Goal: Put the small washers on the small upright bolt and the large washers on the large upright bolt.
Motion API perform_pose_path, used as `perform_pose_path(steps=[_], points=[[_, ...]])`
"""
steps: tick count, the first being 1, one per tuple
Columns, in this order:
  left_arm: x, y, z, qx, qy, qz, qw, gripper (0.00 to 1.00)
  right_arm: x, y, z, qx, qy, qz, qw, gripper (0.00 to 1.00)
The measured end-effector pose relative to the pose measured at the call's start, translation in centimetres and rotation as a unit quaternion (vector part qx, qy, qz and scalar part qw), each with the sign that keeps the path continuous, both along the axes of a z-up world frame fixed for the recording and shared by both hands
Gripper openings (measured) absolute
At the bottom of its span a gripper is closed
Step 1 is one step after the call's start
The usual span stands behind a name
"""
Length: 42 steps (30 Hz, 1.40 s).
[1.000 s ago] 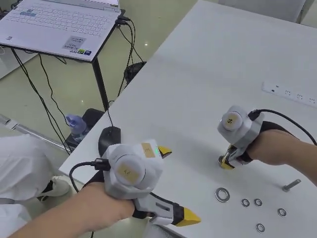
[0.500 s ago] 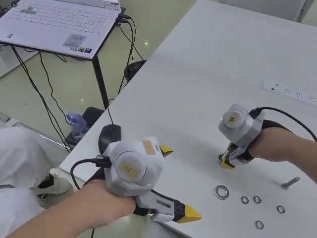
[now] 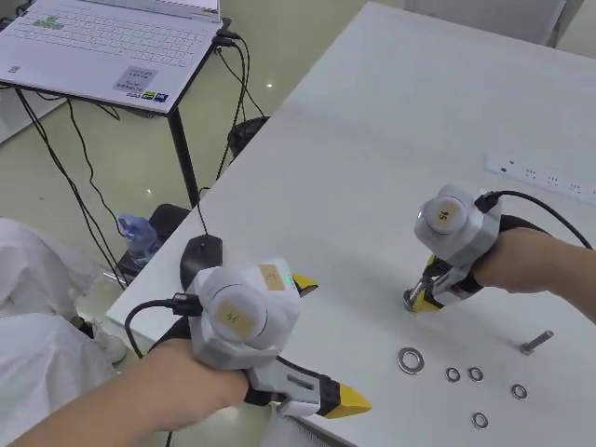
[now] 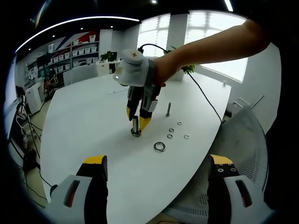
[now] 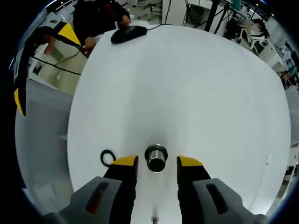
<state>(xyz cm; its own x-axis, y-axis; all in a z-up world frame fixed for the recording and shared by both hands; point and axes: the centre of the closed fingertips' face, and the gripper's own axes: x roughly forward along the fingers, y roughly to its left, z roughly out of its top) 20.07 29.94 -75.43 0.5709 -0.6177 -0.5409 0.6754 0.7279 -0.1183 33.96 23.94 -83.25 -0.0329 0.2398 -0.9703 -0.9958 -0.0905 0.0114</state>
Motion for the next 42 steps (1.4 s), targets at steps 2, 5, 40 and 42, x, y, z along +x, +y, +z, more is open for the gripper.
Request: perform_pose_path(steps=[2,5,40,42], points=[[0.0,0.0,0.0,0.001,0.0,0.001,1.0,0.88,-0.1,0.0,0.5,0.006,-0.001,0.002,1.0,0.34],[0.1,0.0,0.1,0.001,-0.001,0.001,1.0,0.88,-0.1,-0.2,0.6,0.01,-0.002,0.004,0.9999,0.34],[0.6,-0.3,1.0,-0.006,-0.011,0.001,0.9999,0.87,-5.4,-2.6,0.7,0.01,0.006,0.038,0.9992,0.33],[0.6,-0.3,1.1,-0.008,-0.012,-0.003,0.9999,0.87,-5.6,-2.6,0.6,0.009,0.008,0.038,0.9992,0.33]])
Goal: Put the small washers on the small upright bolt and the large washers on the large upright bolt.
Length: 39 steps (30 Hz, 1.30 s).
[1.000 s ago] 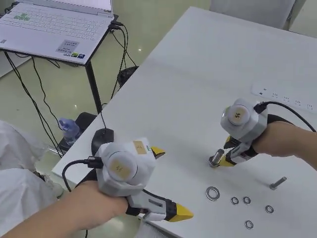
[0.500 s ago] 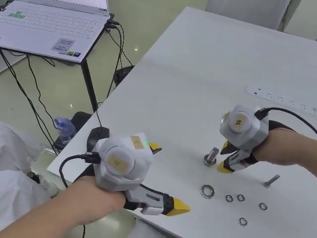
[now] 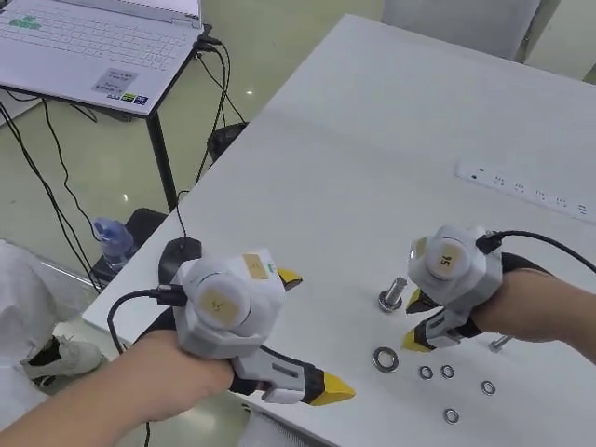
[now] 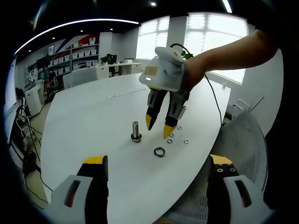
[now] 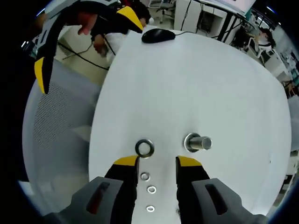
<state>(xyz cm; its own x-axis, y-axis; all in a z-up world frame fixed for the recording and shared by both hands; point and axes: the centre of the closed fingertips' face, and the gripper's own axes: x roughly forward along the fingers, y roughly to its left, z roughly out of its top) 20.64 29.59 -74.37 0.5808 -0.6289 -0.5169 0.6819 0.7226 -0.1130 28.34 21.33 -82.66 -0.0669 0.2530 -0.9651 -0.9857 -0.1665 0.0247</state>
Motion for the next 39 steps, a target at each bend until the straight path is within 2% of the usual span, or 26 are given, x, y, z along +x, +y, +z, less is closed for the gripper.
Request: perform_pose_path(steps=[6,11,14,16,20,23,25,29,34,39], points=[[0.3,0.5,0.2,0.005,-0.004,0.003,1.0,0.88,-0.9,-0.1,-0.7,0.005,0.003,-0.002,1.0,0.33],[0.5,0.7,0.1,0.022,-0.014,-0.003,0.9997,0.89,-1.6,-0.1,-1.7,0.005,0.003,0.003,1.0,0.33],[0.5,0.7,-0.3,0.021,-0.009,-0.004,0.9997,0.89,-1.7,-0.2,-2.2,0.003,0.003,0.003,1.0,0.33],[0.3,1.0,-1.1,0.04,0.001,-0.013,0.9991,0.89,-1.9,-0.2,-2.5,0.001,0.004,0.003,1.0,0.33],[0.0,1.6,-2.1,0.079,0.008,-0.03,0.9964,0.89,-2.1,-0.3,-3.1,-0.001,0.007,0.0,1.0,0.33],[0.0,1.6,-2.1,0.078,0.008,-0.035,0.9963,0.89,-2.0,-0.5,-3.5,-0.007,0.007,-0.009,0.9999,0.33],[-0.1,1.5,-2.4,0.075,0.019,-0.041,0.9962,0.88,-2.0,-0.3,-3.6,-0.002,0.009,-0.014,0.9999,0.33],[-0.4,1.4,-3.1,0.096,0.022,-0.059,0.9934,0.89,-2.1,0.1,-3.8,0.008,0.007,-0.016,0.9998,0.34],[-0.5,1.1,-3.2,0.095,0.026,-0.066,0.993,0.88,-1.6,0.3,-4.5,0.013,0.0,-0.019,0.9997,0.34],[-0.6,1.2,-3.2,0.091,0.026,-0.067,0.9932,0.88,-2.0,0.5,-4.8,0.014,-0.002,-0.014,0.9998,0.34]])
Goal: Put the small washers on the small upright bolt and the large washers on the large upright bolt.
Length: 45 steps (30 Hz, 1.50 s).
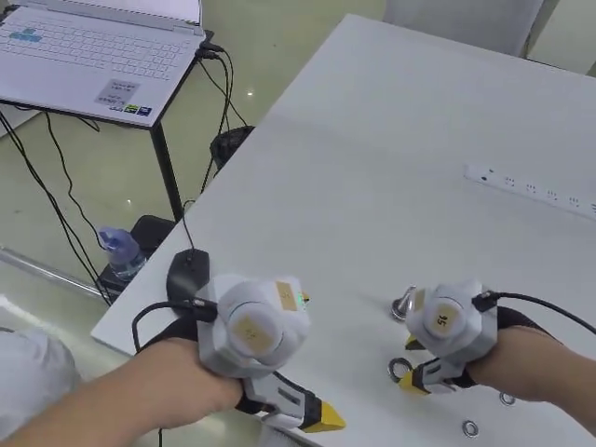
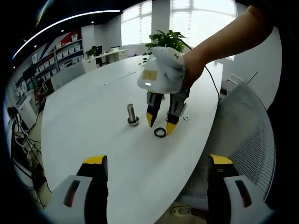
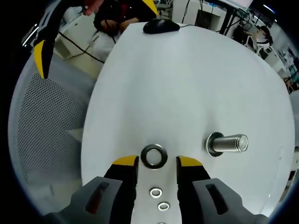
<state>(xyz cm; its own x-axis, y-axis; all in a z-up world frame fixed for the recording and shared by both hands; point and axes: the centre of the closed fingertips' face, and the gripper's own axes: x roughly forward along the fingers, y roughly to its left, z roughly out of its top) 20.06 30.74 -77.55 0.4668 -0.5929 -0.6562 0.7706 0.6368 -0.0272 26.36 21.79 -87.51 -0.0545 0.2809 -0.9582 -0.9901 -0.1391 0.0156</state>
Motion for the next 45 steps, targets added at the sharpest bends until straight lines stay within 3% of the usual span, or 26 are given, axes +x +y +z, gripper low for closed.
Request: perform_pose_path(steps=[11,25,29,38,41,45], points=[[0.05,-0.14,0.18,-0.007,-0.002,-0.002,1.0,0.87,-0.3,0.21,-0.28,-0.012,-0.016,0.016,0.9997,0.31],[-0.31,-0.07,-0.31,-0.012,0.004,0.007,0.9999,0.85,-0.23,0.23,-0.33,-0.006,-0.012,0.009,0.9999,0.3],[-0.26,0.07,-0.27,-0.014,0.005,0.011,0.9998,0.84,-0.44,0.38,-0.32,-0.007,-0.013,0.016,0.9998,0.26],[-0.22,0.11,-0.28,-0.01,0.005,0.012,0.9999,0.82,-0.23,0.34,-0.43,-0.019,-0.015,0.005,0.9997,0.23],[-0.15,0.01,-0.15,-0.013,0.004,0.013,0.9998,0.82,0.03,0.4,-0.42,-0.024,-0.001,-0.01,0.9997,0.21],[0.16,-0.03,0.27,-0.023,-0.005,0.026,0.9994,0.81,-0.13,0.32,-0.4,-0.039,-0.002,0.011,0.9992,0.21]])
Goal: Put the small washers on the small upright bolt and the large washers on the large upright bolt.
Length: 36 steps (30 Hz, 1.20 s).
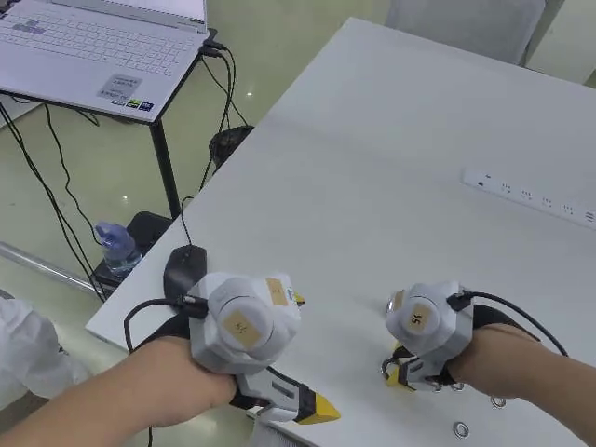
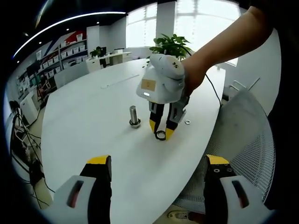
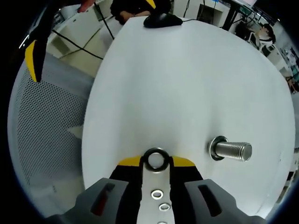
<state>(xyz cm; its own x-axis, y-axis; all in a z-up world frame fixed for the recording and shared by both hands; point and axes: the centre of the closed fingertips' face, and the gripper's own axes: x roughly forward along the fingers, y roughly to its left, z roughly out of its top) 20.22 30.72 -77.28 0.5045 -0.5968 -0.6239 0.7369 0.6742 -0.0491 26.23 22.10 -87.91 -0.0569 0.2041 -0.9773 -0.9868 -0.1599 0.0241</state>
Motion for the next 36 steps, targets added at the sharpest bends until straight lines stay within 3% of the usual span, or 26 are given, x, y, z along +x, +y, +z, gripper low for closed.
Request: perform_pose_path(steps=[4,6,12,26,36], points=[[-0.3,-0.2,0.1,0.004,0.001,0.001,1.0,0.81,0.0,0.0,0.1,-0.001,0.003,-0.005,1.0,0.2],[-0.5,-0.4,0.1,0.004,0.001,0.001,1.0,0.81,-0.4,0.0,0.3,0.0,0.025,-0.02,0.9995,0.2],[-0.8,-0.5,0.6,0.004,-0.002,0.01,0.9999,0.81,0.0,-0.7,1.0,-0.007,0.023,-0.013,0.9996,0.2],[-1.1,0.1,1.1,0.007,-0.004,0.031,0.9995,0.8,3.1,-3.2,5.9,-0.022,0.001,-0.027,0.9994,0.2],[-1.0,0.7,1.6,0.008,-0.009,0.041,0.9991,0.79,5.5,-2.2,8.5,-0.018,-0.019,-0.032,0.9991,0.21]])
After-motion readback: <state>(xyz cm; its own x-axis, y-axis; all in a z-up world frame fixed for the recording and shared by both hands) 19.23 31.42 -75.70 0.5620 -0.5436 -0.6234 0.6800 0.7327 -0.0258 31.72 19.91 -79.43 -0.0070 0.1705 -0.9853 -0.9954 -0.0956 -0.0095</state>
